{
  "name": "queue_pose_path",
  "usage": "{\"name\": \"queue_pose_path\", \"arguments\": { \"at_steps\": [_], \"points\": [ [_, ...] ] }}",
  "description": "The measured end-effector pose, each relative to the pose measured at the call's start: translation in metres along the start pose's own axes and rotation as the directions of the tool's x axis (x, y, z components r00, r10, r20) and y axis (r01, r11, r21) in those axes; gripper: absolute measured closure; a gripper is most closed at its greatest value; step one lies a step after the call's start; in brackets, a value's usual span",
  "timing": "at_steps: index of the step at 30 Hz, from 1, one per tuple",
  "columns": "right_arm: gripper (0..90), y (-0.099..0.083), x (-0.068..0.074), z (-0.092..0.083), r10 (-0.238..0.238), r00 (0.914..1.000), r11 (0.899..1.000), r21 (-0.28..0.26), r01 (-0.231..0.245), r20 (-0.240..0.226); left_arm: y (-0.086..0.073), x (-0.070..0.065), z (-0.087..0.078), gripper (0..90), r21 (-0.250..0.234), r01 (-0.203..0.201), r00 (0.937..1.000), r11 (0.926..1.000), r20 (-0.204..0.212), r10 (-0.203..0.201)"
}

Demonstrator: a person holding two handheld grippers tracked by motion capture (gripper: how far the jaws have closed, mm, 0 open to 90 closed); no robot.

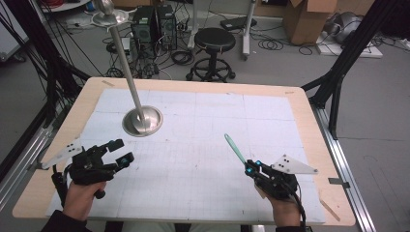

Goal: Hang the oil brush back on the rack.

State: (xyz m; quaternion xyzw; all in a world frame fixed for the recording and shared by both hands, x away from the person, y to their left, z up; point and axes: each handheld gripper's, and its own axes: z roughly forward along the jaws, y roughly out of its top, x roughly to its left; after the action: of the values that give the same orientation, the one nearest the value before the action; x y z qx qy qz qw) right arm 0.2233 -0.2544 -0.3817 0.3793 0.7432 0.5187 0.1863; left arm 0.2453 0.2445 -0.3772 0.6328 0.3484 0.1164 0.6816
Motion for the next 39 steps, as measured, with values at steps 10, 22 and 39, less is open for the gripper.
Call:
{"name": "queue_pose_path", "arguments": {
  "at_steps": [10,22,39],
  "points": [
    [81.6,0.040,0.038,0.013,-0.111,0.9934,0.991,-0.077,0.108,-0.030,0.032,-0.030,0.022,22.9,0.018,-0.057,0.9960,0.9982,0.070,0.056],
    [81.5,0.057,0.085,0.046,-0.171,0.9824,0.979,-0.129,0.160,-0.076,0.043,-0.045,0.047,26.7,0.032,-0.018,0.9916,0.9993,0.129,0.013],
    [81.4,0.062,0.107,0.056,-0.191,0.9715,0.969,-0.187,0.164,-0.140,0.041,-0.062,0.080,34.9,0.061,0.085,0.9760,0.9945,0.196,-0.095]
  ]
}}
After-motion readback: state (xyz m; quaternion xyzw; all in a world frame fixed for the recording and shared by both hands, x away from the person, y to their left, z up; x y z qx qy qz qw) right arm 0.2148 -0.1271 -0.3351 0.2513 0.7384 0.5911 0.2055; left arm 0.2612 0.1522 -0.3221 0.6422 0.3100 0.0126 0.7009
